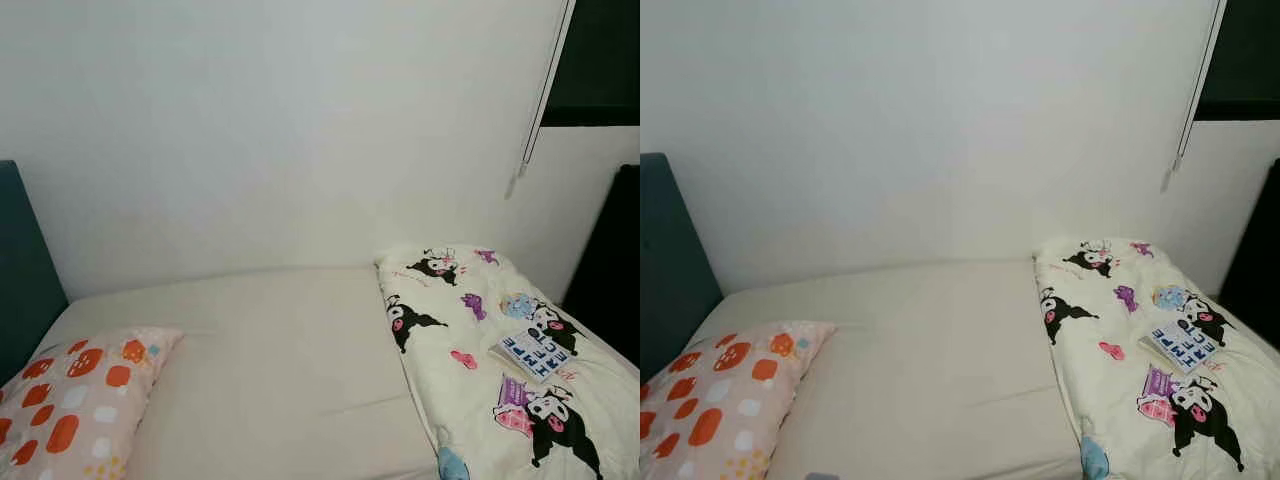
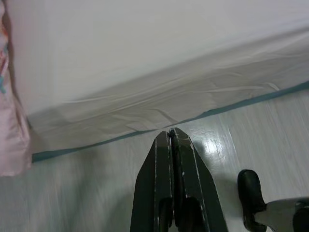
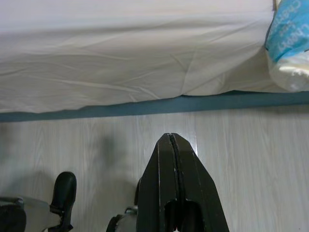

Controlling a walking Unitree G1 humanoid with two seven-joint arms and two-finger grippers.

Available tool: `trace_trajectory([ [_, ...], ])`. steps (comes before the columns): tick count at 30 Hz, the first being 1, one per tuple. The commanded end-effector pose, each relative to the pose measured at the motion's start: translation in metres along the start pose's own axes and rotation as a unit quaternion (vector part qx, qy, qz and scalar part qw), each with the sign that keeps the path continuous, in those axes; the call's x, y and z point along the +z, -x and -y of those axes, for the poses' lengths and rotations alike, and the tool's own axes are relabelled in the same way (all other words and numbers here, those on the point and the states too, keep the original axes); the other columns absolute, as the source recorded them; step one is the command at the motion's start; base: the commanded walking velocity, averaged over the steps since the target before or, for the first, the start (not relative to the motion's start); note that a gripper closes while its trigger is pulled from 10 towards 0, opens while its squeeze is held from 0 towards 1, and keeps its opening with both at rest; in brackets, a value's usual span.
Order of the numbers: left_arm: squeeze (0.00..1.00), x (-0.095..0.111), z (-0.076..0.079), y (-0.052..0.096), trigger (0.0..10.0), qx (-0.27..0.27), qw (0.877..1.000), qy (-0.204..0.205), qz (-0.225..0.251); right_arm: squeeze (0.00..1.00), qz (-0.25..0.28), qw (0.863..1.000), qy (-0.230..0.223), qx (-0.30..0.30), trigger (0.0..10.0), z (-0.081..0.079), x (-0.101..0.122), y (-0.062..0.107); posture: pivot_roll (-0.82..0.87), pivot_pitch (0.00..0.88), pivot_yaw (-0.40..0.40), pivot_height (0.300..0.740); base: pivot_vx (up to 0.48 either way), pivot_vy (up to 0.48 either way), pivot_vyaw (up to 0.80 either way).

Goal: Clean up the room

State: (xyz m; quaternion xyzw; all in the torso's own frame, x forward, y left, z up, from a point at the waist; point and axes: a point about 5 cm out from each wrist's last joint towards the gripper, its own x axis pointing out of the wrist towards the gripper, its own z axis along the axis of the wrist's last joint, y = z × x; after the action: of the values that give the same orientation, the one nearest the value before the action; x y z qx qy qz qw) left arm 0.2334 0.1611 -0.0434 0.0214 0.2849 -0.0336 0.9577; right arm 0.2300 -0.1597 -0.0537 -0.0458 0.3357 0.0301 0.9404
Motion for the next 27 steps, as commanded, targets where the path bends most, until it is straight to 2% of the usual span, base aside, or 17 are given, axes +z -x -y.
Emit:
trace_trajectory([
  [1, 0.00, -0.009, 0.005, 0.002, 10.0, -0.003, 1.000, -0.008, -0.017, 0.00, -0.005, 1.000, -0.005, -0.007, 10.0, 0.001, -0.003, 0.001, -0.01, 0.064, -0.015, 0.740, 0.000, 0.000, 0.00],
  [13, 0.00, -0.010, 0.002, 0.001, 10.0, 0.004, 1.000, -0.009, -0.020, 0.00, -0.007, 0.999, -0.025, -0.035, 10.0, 0.012, -0.001, 0.000, -0.01, 0.089, -0.012, 0.740, 0.000, 0.000, 0.00],
  [20, 0.00, -0.007, 0.000, 0.000, 10.0, 0.011, 1.000, -0.012, -0.013, 0.00, -0.010, 0.998, -0.058, -0.009, 10.0, 0.007, 0.002, -0.002, 0.00, 0.086, -0.008, 0.740, 0.000, 0.000, 0.00],
  [23, 0.00, -0.006, 0.001, -0.001, 10.0, 0.011, 1.000, -0.012, -0.012, 0.00, -0.001, 0.999, -0.050, 0.016, 10.0, 0.002, 0.006, -0.003, 0.00, 0.086, -0.008, 0.740, 0.000, 0.000, 0.00],
  [26, 0.00, -0.006, 0.001, -0.001, 10.0, 0.012, 1.000, -0.011, -0.011, 0.00, -0.012, 0.999, -0.047, 0.013, 10.0, 0.000, 0.005, -0.004, 0.00, 0.085, -0.008, 0.740, 0.000, 0.000, 0.00],
  [27, 0.00, -0.007, 0.000, 0.000, 10.0, 0.018, 1.000, -0.004, -0.012, 0.00, -0.032, 0.999, -0.040, -0.003, 10.0, 0.001, 0.001, -0.004, 0.00, 0.084, -0.004, 0.740, 0.000, 0.000, 0.00],
])
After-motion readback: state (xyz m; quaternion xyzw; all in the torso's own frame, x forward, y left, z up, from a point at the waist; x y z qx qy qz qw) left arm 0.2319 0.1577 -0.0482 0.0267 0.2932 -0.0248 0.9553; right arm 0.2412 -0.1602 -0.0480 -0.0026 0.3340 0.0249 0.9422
